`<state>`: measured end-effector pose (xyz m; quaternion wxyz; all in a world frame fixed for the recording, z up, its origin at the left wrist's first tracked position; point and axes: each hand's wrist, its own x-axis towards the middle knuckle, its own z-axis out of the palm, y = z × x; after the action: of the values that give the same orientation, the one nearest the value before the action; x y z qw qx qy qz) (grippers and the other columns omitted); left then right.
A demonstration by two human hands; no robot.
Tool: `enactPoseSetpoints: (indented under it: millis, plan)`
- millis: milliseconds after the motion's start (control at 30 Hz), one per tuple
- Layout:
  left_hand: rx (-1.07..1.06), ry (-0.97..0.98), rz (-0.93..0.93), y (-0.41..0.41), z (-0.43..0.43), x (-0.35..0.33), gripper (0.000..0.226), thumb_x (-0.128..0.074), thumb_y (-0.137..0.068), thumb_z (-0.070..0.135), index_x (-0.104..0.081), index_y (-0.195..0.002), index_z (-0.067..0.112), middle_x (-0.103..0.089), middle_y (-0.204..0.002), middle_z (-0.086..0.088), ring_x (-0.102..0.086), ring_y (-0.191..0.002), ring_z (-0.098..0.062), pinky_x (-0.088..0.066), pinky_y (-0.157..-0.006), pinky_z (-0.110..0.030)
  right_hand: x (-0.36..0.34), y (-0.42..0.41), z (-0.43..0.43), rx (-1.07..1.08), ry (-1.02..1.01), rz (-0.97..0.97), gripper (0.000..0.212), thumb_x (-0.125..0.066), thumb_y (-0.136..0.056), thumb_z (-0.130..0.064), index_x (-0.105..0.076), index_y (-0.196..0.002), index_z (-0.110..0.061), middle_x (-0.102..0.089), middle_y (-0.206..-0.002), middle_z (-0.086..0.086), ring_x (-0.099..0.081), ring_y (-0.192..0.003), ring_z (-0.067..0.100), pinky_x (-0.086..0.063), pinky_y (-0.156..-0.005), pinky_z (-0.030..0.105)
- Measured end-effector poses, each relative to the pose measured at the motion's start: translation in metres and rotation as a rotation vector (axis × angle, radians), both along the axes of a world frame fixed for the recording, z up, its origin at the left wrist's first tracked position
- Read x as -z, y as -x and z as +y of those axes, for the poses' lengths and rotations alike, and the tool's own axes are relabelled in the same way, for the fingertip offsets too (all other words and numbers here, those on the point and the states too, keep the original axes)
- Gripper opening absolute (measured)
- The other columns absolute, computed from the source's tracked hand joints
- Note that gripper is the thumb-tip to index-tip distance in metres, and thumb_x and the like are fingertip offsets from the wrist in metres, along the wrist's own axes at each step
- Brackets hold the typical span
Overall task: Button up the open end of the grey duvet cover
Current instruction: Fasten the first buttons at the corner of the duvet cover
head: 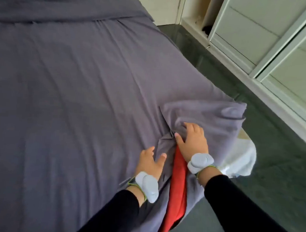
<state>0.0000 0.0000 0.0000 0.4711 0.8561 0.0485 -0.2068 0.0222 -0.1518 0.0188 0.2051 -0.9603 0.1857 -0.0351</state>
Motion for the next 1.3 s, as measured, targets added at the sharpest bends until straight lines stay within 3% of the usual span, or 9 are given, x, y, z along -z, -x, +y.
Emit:
enactPoseSetpoints:
  millis: [100, 200, 433, 600, 800, 900, 1000, 1167, 1300]
  plan:
    - [-0.025, -0.007, 0.003, 0.013, -0.014, 0.030, 0.055, -0.065, -0.081, 0.037, -0.049, -0.126, 0.011, -0.057, -0.108, -0.004, -0.057, -0.106, -0.023, -0.042, -0.095, -0.031, 0.035, 0.008, -0.004, -0.006, 0.038, 0.125, 0.058, -0.056, -0.087, -0.041, -0.043, -0.136, -0.015, -0.042, -0.139, 0.007, -0.036, -0.127, 0.029, -0.038, -0.100, 0.039]
    - [0.032, -0.101, -0.248, 0.025, -0.018, 0.065, 0.044, -0.066, -0.078, 0.035, -0.052, -0.116, 0.018, -0.048, -0.092, 0.007, -0.054, -0.098, -0.020, -0.043, -0.089, -0.031, 0.072, 0.016, -0.012, 0.003, 0.085, 0.051, 0.056, -0.055, -0.086, -0.041, -0.045, -0.136, -0.018, -0.042, -0.139, 0.004, -0.037, -0.125, 0.027, -0.037, -0.101, 0.040]
    - [0.022, -0.112, -0.563, 0.034, -0.018, 0.091, 0.036, -0.060, -0.082, 0.040, -0.054, -0.115, 0.026, -0.049, -0.095, 0.008, -0.052, -0.099, -0.015, -0.042, -0.083, -0.029, 0.092, 0.015, -0.016, 0.008, 0.061, -0.146, 0.048, -0.053, -0.088, -0.041, -0.051, -0.132, -0.021, -0.046, -0.135, 0.002, -0.039, -0.123, 0.026, -0.034, -0.104, 0.037]
    - [-0.005, -0.226, -0.685, 0.037, -0.019, 0.099, 0.043, -0.063, -0.079, 0.042, -0.055, -0.117, 0.022, -0.049, -0.118, -0.003, -0.042, -0.109, -0.024, -0.037, -0.092, -0.034, 0.093, 0.020, -0.021, 0.004, -0.045, -0.182, 0.038, -0.043, -0.096, -0.028, -0.054, -0.131, -0.017, -0.048, -0.134, 0.007, -0.039, -0.123, 0.029, -0.029, -0.104, 0.031]
    - [0.045, -0.126, -0.421, 0.039, -0.008, 0.082, 0.065, -0.071, -0.076, 0.036, -0.044, -0.129, 0.010, -0.059, -0.117, -0.010, -0.053, -0.114, -0.028, -0.039, -0.097, -0.035, 0.082, 0.055, -0.029, 0.107, -0.276, -0.178, 0.038, -0.059, -0.086, -0.018, -0.060, -0.123, -0.010, -0.053, -0.127, 0.017, -0.053, -0.116, 0.031, -0.038, -0.102, 0.030]
    - [0.017, -0.075, -0.293, 0.052, 0.007, 0.072, 0.060, -0.074, -0.075, 0.031, -0.049, -0.124, 0.007, -0.069, -0.102, -0.011, -0.061, -0.104, -0.026, -0.042, -0.085, -0.027, 0.081, 0.089, -0.033, 0.160, -0.337, -0.156, 0.035, -0.065, -0.077, -0.019, -0.064, -0.112, -0.013, -0.062, -0.103, 0.007, -0.063, -0.092, 0.025, -0.048, -0.079, 0.026]
    - [-0.004, -0.019, -0.231, 0.064, 0.018, 0.069, 0.052, -0.075, -0.075, 0.027, -0.055, -0.118, 0.005, -0.068, -0.094, -0.014, -0.062, -0.089, -0.022, -0.038, -0.073, -0.017, 0.080, 0.106, -0.038, 0.175, -0.368, -0.136, 0.018, -0.064, -0.076, -0.020, -0.063, -0.093, -0.017, -0.057, -0.076, -0.005, -0.056, -0.067, 0.016, -0.045, -0.062, 0.022]
    - [-0.013, 0.039, -0.270, 0.072, 0.017, 0.073, 0.037, -0.072, -0.079, 0.019, -0.062, -0.110, 0.002, -0.051, -0.070, 0.001, -0.050, -0.079, -0.018, -0.037, -0.054, -0.006, 0.088, 0.104, -0.045, 0.146, -0.303, -0.117, 0.008, -0.056, -0.087, -0.028, -0.053, -0.083, -0.022, -0.059, -0.086, 0.003, -0.061, -0.082, 0.030, -0.049, -0.072, 0.035]
    - [0.013, 0.023, -0.315, 0.071, 0.019, 0.079, 0.028, -0.067, -0.082, 0.023, -0.065, -0.103, 0.005, -0.059, -0.090, -0.002, -0.053, -0.083, -0.016, -0.036, -0.068, -0.014, 0.097, 0.109, -0.047, 0.153, -0.360, -0.192, 0.014, -0.049, -0.091, -0.032, -0.056, -0.085, -0.022, -0.060, -0.086, 0.004, -0.057, -0.084, 0.027, -0.039, -0.072, 0.029]
